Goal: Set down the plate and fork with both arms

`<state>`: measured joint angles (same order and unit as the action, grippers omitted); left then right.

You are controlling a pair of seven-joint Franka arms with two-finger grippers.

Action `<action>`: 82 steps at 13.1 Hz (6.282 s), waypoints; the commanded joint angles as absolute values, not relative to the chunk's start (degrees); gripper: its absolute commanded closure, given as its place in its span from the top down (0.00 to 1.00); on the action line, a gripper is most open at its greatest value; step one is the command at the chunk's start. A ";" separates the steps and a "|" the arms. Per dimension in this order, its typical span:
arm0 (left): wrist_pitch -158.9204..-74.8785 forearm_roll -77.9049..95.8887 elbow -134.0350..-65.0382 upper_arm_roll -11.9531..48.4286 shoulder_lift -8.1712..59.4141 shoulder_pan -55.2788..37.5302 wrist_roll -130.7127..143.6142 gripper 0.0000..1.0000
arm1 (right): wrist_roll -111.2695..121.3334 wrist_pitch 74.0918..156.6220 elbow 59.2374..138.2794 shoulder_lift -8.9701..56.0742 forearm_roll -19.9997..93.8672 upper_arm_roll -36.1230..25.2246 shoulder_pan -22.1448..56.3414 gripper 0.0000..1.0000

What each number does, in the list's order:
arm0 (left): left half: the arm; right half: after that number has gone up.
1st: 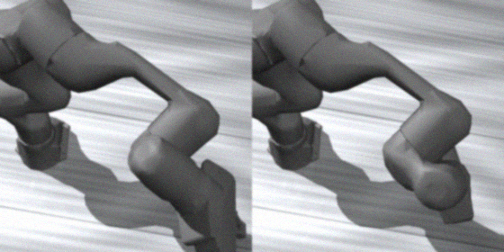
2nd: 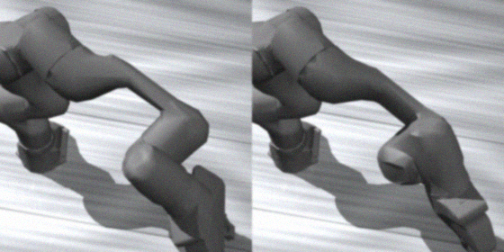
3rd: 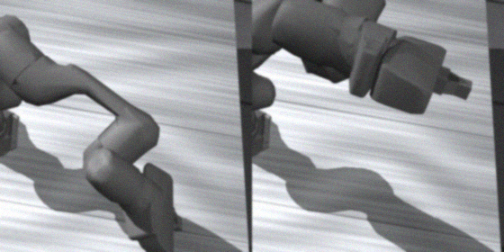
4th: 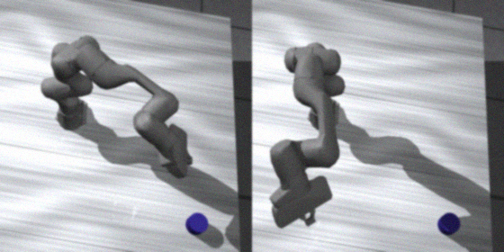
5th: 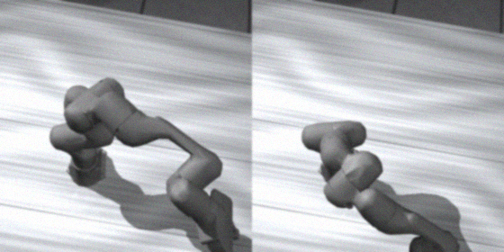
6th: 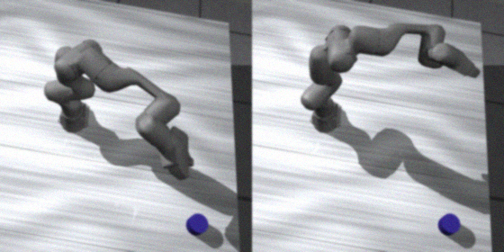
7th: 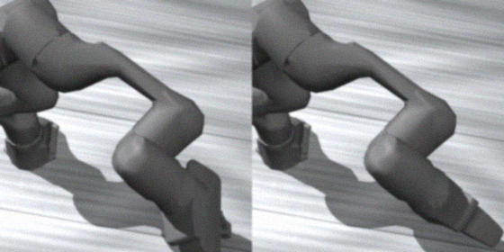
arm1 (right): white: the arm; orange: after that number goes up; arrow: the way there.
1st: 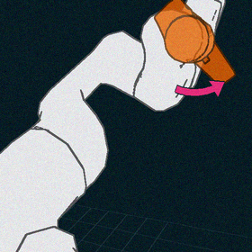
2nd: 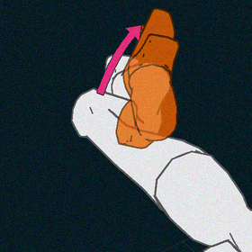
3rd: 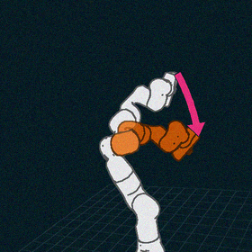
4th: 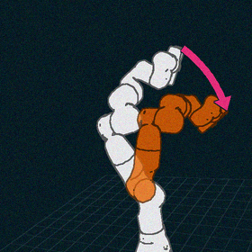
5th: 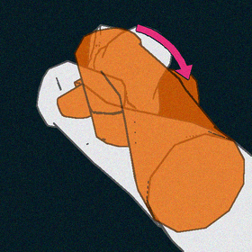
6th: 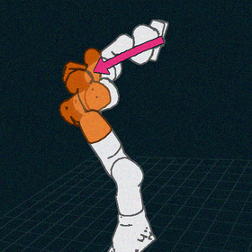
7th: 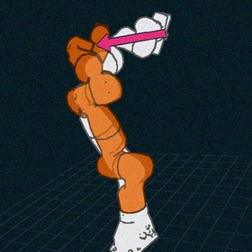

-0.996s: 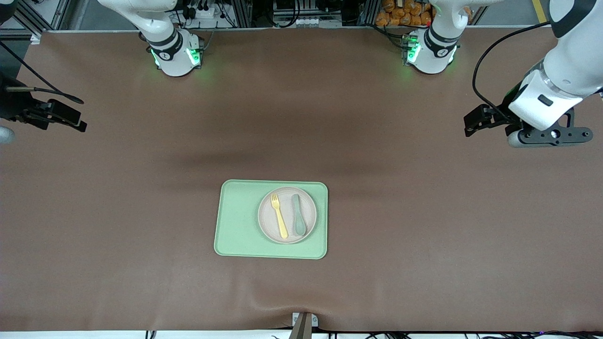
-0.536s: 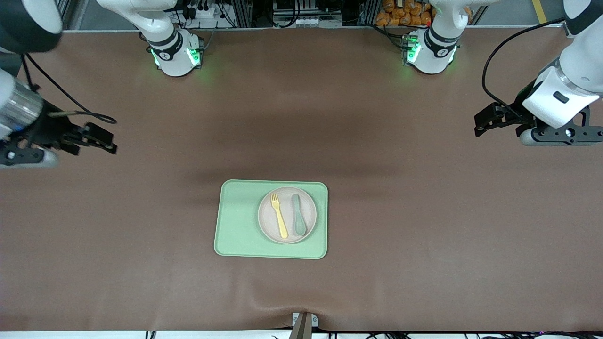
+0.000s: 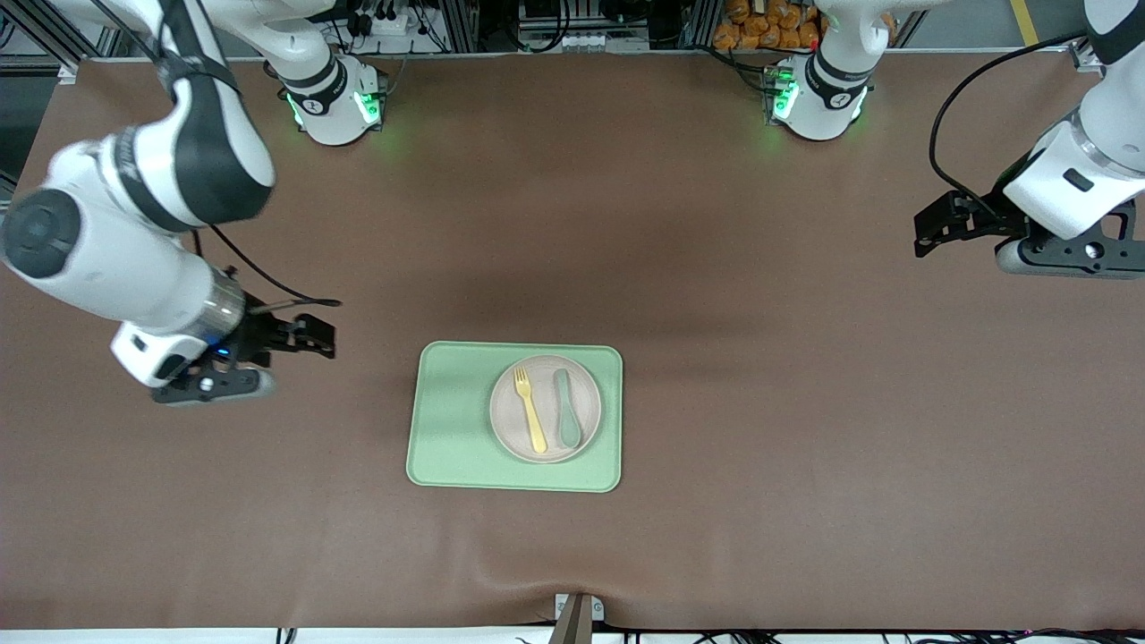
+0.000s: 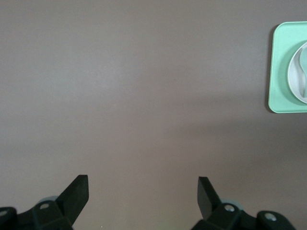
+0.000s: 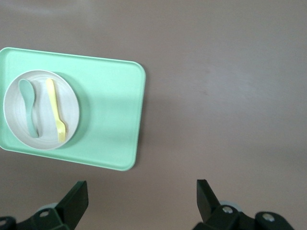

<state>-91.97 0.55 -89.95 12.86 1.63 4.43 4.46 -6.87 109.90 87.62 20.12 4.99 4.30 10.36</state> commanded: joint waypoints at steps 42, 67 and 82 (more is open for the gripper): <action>-87.28 0.09 -89.74 4.13 -0.35 -1.06 1.85 1.00 | -24.17 132.28 70.14 54.41 -7.03 1.32 33.49 0.01; -86.92 -0.09 -89.47 4.04 -0.18 -1.05 0.97 1.00 | -20.39 124.03 76.03 44.67 3.25 1.31 18.92 1.00; -86.84 0.00 -89.47 4.04 -0.44 -0.97 0.97 1.00 | -14.15 96.24 82.77 13.47 2.81 1.14 2.38 1.00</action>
